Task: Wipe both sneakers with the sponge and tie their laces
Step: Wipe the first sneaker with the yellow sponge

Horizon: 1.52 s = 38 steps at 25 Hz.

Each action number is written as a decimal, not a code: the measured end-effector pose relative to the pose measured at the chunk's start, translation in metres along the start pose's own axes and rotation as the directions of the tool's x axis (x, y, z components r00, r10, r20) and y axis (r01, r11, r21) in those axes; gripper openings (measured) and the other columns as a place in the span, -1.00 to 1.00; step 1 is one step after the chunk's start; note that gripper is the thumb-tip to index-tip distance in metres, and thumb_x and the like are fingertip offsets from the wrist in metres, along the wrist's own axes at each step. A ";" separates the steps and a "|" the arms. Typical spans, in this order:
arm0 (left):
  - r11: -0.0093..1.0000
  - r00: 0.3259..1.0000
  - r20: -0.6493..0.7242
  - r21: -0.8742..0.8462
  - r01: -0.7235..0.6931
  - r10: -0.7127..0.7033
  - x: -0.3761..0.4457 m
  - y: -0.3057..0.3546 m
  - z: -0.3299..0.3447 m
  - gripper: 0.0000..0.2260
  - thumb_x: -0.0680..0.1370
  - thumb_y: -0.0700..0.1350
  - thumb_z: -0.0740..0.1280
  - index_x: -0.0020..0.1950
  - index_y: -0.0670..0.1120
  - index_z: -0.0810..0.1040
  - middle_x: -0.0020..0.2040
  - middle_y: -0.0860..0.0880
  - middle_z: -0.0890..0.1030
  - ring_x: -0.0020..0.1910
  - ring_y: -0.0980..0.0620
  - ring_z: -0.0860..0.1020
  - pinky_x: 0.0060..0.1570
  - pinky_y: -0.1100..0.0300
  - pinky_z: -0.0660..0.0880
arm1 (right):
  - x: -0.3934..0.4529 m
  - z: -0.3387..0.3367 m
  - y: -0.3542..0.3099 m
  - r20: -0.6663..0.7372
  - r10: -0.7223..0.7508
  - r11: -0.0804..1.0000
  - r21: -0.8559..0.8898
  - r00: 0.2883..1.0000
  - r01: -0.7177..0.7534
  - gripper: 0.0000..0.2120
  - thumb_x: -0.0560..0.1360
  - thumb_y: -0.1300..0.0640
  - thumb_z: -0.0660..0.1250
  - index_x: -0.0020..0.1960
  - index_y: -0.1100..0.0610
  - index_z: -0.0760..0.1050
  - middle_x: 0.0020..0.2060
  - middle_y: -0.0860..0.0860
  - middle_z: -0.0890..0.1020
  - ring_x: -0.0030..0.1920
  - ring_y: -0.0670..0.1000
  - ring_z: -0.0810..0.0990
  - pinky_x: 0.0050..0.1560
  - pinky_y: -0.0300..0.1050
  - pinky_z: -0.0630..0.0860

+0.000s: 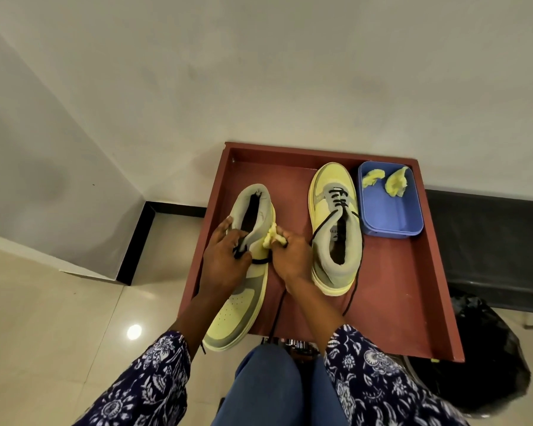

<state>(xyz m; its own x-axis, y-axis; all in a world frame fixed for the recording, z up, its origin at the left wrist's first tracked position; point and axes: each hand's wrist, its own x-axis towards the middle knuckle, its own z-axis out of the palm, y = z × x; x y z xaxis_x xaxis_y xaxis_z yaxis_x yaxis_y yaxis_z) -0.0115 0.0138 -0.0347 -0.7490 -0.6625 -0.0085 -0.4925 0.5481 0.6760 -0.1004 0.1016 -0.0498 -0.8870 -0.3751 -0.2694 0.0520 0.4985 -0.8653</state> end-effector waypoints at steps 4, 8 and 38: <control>1.000 0.998 -0.056 -0.005 -0.008 0.008 -0.004 -0.006 0.005 -0.73 0.44 -0.18 0.42 0.12 -0.15 0.54 0.42 -0.08 0.35 0.39 -0.03 0.31 0.19 0.30 0.24 | -0.016 0.012 0.018 0.051 0.038 0.999 0.034 0.998 -0.039 -0.66 0.48 0.33 0.22 0.24 0.20 0.52 0.18 0.05 0.60 0.20 0.02 0.55 0.24 -0.15 0.47; 0.996 0.985 -0.168 -0.089 0.024 -0.038 -0.010 -0.001 0.011 -0.84 0.48 -0.14 0.39 -0.01 -0.19 0.57 0.36 -0.12 0.42 0.34 -0.04 0.38 0.16 0.27 0.31 | -0.027 0.015 0.028 0.059 0.044 0.999 0.017 0.997 -0.045 -0.67 0.48 0.34 0.20 0.18 0.18 0.57 0.12 0.04 0.64 0.10 0.04 0.60 0.13 -0.14 0.53; 0.989 0.985 -0.166 -0.127 -0.068 0.047 -0.013 -0.009 0.017 -0.88 0.54 -0.25 0.29 0.02 -0.28 0.51 0.34 -0.16 0.43 0.27 -0.11 0.46 0.13 0.22 0.40 | 0.002 0.025 -0.006 -0.193 -0.038 0.999 0.010 0.980 0.041 -0.74 0.52 0.29 0.24 0.17 0.18 0.57 0.10 0.08 0.61 0.12 0.05 0.56 -0.03 -0.45 0.26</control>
<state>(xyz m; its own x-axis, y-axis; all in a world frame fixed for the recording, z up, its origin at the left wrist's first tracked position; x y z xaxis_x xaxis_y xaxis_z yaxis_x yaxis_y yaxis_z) -0.0052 0.0263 -0.0529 -0.6872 -0.7118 0.1454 -0.3797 0.5225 0.7634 -0.0909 0.0780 -0.0559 -0.9603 -0.2357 -0.1490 0.0200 0.4748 -0.8799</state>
